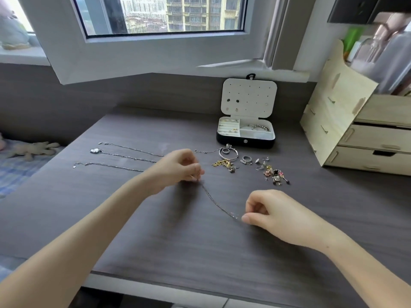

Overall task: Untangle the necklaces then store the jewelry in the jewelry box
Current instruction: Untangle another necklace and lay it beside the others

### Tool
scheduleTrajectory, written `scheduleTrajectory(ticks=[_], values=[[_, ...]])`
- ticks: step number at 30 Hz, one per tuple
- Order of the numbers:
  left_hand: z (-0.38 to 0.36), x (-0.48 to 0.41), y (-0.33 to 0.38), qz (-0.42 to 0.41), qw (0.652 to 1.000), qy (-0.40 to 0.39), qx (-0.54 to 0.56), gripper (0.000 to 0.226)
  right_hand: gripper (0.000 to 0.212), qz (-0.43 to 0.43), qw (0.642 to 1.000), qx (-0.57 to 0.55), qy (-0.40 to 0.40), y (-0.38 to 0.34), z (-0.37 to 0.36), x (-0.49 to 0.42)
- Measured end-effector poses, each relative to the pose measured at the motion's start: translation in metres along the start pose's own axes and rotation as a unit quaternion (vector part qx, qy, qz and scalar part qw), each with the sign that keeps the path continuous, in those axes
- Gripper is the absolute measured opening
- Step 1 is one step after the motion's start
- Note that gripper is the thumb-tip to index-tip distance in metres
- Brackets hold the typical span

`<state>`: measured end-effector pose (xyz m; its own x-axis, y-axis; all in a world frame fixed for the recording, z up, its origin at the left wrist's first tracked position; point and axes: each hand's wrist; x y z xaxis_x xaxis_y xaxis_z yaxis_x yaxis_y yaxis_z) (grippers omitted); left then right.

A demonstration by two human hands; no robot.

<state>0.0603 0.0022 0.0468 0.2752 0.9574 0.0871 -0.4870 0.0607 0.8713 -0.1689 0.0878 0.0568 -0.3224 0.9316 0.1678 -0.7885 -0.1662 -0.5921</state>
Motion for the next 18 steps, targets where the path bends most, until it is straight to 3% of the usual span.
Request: scheduleTrajectory(ticks=[2, 9, 14, 18], values=[[0.004, 0.004, 0.002, 0.023, 0.992, -0.001, 0.125, 0.017, 0.013, 0.004, 0.994, -0.106, -0.012, -0.002, 0.008, 0.000], [0.015, 0.006, -0.006, 0.141, 0.941, 0.053, 0.302, 0.021, 0.008, 0.085, 0.942, -0.319, 0.053, -0.027, 0.056, 0.006], [0.020, 0.006, -0.012, 0.206, 0.882, 0.077, 0.417, 0.013, 0.007, 0.151, 0.907, -0.380, 0.099, -0.046, 0.076, -0.001], [0.032, 0.013, -0.016, 0.201, 0.873, 0.086, 0.436, 0.012, 0.013, 0.159, 0.890, -0.408, 0.125, -0.055, 0.077, -0.012]])
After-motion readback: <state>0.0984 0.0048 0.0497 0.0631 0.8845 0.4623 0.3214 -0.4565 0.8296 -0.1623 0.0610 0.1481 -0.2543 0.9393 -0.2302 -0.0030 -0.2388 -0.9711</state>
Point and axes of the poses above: each hand's wrist, its own x-axis away from the middle knuckle, its own z-axis out of the back of the hand, y = z × x, and after that the axes turned 4 degrees about -x, right-handed
